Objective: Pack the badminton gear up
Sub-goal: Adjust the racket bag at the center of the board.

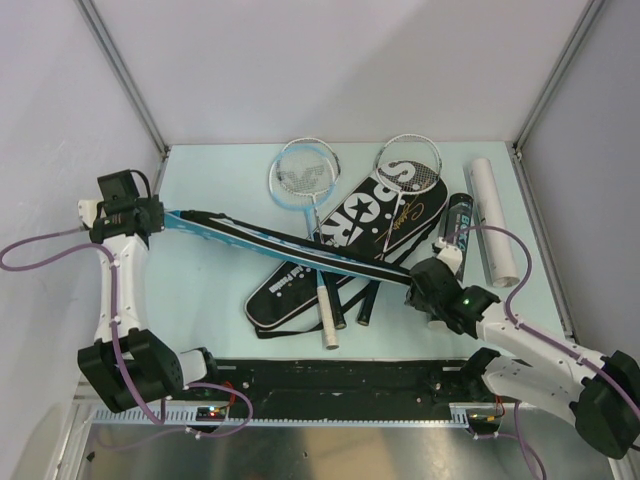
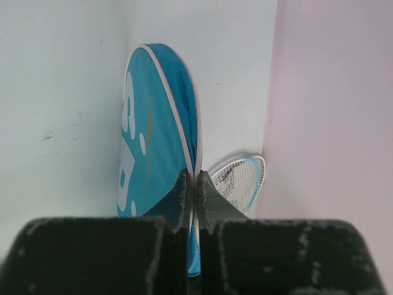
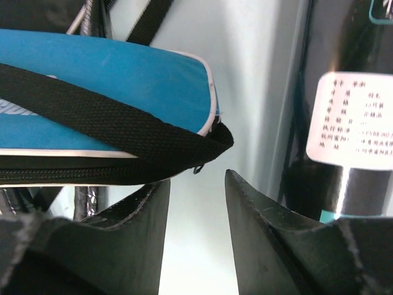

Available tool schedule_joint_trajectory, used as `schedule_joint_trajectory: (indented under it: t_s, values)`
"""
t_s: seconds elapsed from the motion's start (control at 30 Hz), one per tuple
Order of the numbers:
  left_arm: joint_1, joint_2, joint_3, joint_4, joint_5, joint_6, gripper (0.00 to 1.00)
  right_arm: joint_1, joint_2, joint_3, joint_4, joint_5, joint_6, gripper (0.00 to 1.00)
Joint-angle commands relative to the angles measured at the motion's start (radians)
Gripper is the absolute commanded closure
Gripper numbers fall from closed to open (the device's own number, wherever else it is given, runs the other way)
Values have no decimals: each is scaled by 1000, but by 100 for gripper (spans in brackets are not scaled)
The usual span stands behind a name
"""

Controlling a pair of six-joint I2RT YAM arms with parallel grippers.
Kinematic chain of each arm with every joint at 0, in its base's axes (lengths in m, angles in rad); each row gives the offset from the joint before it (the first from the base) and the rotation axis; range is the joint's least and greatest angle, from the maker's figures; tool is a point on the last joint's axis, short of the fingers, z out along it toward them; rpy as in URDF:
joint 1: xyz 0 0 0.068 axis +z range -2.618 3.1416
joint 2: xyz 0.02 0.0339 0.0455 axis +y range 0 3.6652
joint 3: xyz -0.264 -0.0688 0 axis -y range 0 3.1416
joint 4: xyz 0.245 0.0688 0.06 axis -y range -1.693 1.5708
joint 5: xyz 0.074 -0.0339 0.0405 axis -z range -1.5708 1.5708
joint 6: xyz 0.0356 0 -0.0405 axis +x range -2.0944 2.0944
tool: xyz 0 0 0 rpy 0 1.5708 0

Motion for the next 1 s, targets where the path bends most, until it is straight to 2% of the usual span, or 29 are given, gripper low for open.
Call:
schedule_joint_trajectory:
  t_s: [0.0, 0.17, 0.57, 0.73, 0.97]
  values:
    - [3, -12, 45, 28, -34, 3, 100, -12, 12, -6, 152, 77, -86, 55]
    - [3, -19, 36, 27, -38, 17, 100, -18, 45, -6, 150, 105, -105, 62]
    - [-2, -16, 38, 29, -43, 59, 100, -53, 82, 12, 149, 163, -206, 64]
    - [-2, -8, 43, 27, -37, 79, 100, -59, 106, 20, 183, 138, -251, 66]
    - [-2, -8, 42, 28, -31, 88, 100, -54, 128, 20, 258, 134, -304, 78]
